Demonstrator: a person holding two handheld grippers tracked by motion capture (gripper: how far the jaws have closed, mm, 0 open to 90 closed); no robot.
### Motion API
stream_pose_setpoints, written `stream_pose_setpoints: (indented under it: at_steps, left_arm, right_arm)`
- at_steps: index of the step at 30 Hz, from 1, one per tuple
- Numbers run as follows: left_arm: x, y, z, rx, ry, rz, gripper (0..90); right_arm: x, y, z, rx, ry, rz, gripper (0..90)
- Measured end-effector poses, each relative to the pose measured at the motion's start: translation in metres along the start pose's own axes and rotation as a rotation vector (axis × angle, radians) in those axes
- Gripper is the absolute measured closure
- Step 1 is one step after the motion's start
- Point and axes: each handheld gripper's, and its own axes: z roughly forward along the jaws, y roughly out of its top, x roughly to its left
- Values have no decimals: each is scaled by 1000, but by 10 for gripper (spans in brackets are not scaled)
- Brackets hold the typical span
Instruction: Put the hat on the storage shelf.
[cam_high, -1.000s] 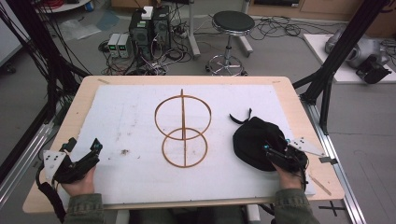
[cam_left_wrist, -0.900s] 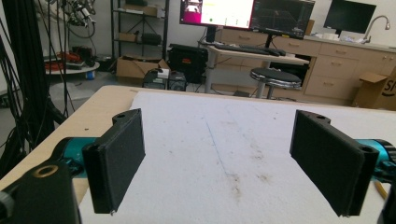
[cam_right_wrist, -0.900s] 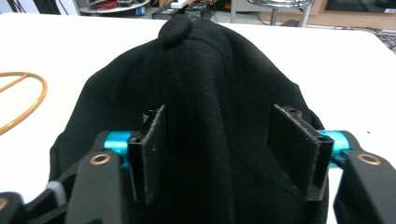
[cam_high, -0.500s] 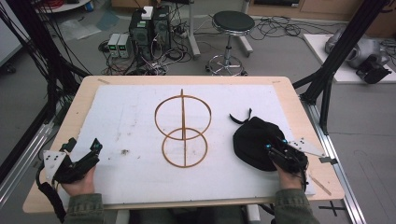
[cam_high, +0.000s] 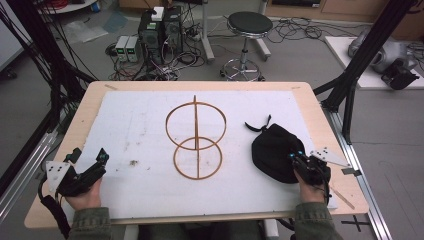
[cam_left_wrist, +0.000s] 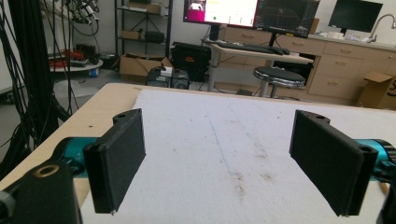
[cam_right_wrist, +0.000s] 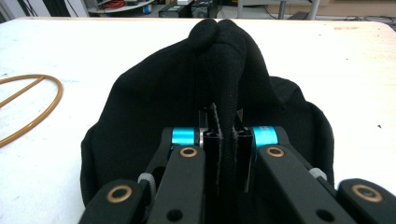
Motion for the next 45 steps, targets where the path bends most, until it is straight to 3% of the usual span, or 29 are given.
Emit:
stream_pose_setpoints:
  at_steps: [16, 21, 28, 34, 45]
  left_arm:
    - [1, 0, 0, -1, -6, -3, 193]
    - [0, 0, 0, -3, -8, 2, 196]
    - [1, 0, 0, -1, -9, 3, 196]
    - [1, 0, 0, -2, -4, 1, 196]
    - [4, 1, -1, -10, 11, -6, 195]
  right_arm:
    - [2, 4, 0, -17, 19, 4, 873]
    - [4, 9, -1, -57, 26, 4, 873]
    - [9, 27, -9, -133, 14, -46, 873]
    - [12, 36, -14, -175, 23, -41, 873]
    - [26, 56, -6, -232, 51, -52, 873]
